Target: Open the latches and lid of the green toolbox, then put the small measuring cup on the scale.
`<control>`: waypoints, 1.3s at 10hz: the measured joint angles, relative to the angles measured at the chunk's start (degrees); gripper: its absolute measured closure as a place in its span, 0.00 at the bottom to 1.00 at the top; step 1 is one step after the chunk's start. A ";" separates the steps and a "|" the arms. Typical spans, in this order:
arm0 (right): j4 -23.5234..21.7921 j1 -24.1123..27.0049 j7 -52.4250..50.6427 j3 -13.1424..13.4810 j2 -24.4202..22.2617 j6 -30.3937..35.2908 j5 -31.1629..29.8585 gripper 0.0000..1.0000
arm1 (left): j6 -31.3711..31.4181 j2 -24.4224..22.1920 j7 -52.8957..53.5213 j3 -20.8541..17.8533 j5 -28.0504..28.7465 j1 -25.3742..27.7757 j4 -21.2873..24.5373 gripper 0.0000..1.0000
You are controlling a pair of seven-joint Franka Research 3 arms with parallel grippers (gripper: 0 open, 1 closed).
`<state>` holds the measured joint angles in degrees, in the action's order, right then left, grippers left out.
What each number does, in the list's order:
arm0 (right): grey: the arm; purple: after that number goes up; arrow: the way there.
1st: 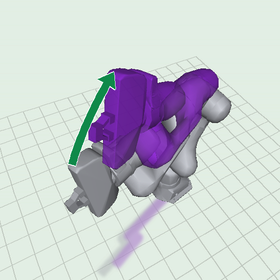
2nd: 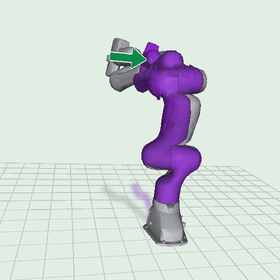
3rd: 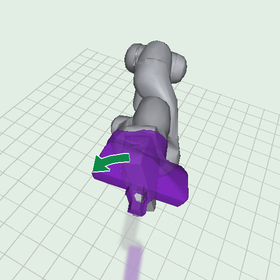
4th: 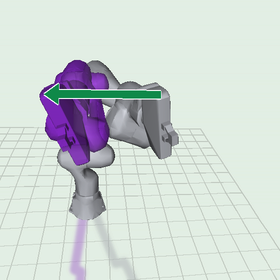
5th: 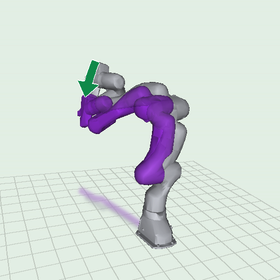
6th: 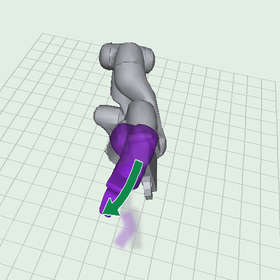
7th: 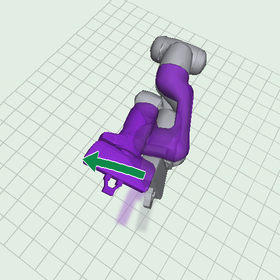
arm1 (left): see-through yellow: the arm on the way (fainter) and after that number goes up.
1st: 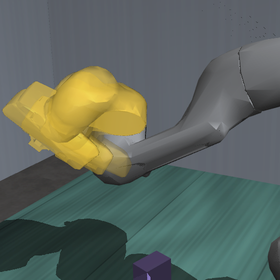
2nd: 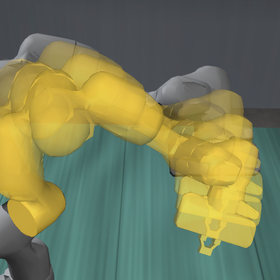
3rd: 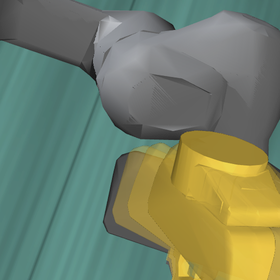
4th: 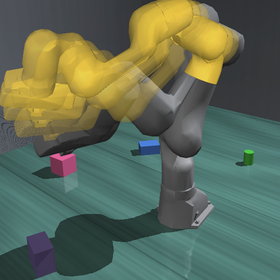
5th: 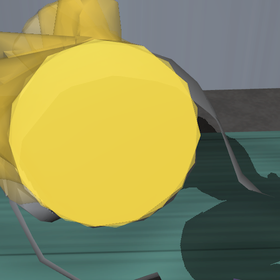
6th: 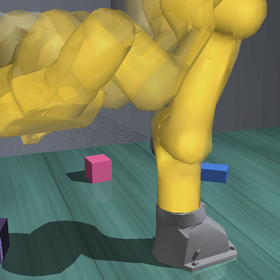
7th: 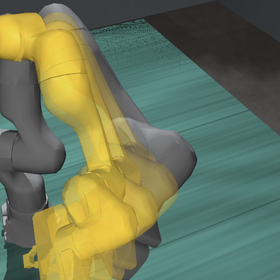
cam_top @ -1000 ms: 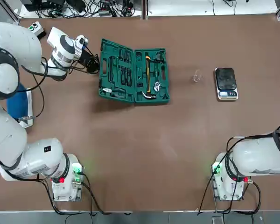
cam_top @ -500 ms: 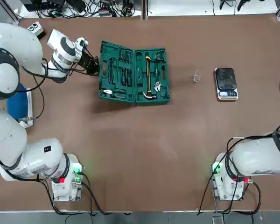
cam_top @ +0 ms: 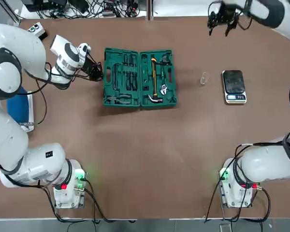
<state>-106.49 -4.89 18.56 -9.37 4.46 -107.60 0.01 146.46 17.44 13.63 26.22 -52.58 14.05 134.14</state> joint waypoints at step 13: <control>-21.80 -0.89 3.27 -0.05 9.36 -34.49 0.00 0.03 | 8.50 5.75 0.35 0.30 2.32 -0.36 -0.25 0.99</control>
<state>-128.29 -5.78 21.82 -9.42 13.82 -142.09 0.01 154.96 23.18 13.99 26.52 -50.26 13.69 133.89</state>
